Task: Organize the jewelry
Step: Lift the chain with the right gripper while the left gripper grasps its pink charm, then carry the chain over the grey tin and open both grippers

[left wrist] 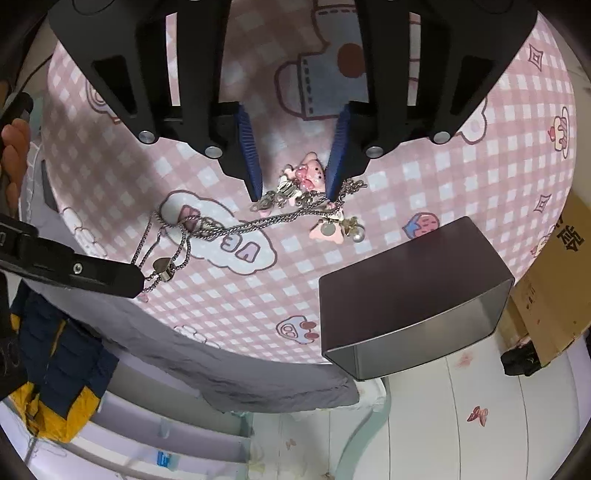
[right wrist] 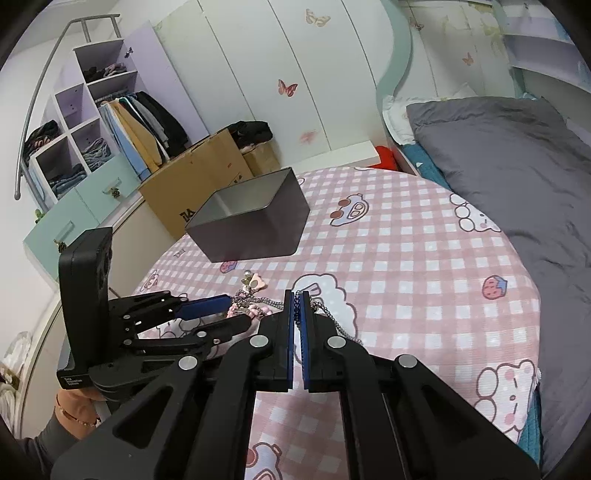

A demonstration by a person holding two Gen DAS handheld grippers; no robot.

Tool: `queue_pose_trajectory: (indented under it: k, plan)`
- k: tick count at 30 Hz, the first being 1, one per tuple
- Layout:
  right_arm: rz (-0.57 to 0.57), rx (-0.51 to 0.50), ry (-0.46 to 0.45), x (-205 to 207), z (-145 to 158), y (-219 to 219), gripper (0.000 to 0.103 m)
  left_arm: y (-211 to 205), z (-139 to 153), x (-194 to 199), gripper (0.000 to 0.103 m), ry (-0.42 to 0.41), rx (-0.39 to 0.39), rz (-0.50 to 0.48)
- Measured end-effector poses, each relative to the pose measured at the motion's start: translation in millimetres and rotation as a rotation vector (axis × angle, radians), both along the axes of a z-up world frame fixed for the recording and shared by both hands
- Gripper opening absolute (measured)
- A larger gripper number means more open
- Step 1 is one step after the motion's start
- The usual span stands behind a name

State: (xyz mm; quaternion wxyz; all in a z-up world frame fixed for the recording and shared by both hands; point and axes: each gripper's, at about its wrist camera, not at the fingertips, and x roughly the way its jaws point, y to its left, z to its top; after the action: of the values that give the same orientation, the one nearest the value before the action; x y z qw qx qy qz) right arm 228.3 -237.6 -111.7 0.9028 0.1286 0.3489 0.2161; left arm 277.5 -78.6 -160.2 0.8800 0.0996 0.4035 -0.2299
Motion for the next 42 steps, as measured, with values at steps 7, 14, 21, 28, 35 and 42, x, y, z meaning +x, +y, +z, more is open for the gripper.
queue_pose_trajectory:
  k: [7, 14, 21, 28, 35, 42]
  plan:
    - [0.026, -0.018, -0.001, 0, 1, 12, 0.001, -6, -2, -1, 0.024, -0.005, 0.046, -0.012]
    - [0.037, -0.028, -0.051, -8, 23, 22, 0.001, 13, 7, -1, 0.023, 0.060, -0.111, -0.021]
    - [0.039, -0.017, -0.144, -16, 68, 30, 0.001, 49, 43, -8, 0.023, 0.071, -0.307, -0.006]
    - [0.075, -0.045, -0.239, -20, 118, 54, 0.001, 74, 77, -10, 0.023, 0.041, -0.388, 0.020]
    - [0.084, -0.053, -0.294, -12, 158, 69, 0.001, 94, 103, -3, 0.023, 0.017, -0.414, 0.052]
    - [0.071, -0.064, -0.337, 4, 179, 76, 0.001, 107, 115, 24, 0.023, 0.021, -0.428, 0.075]
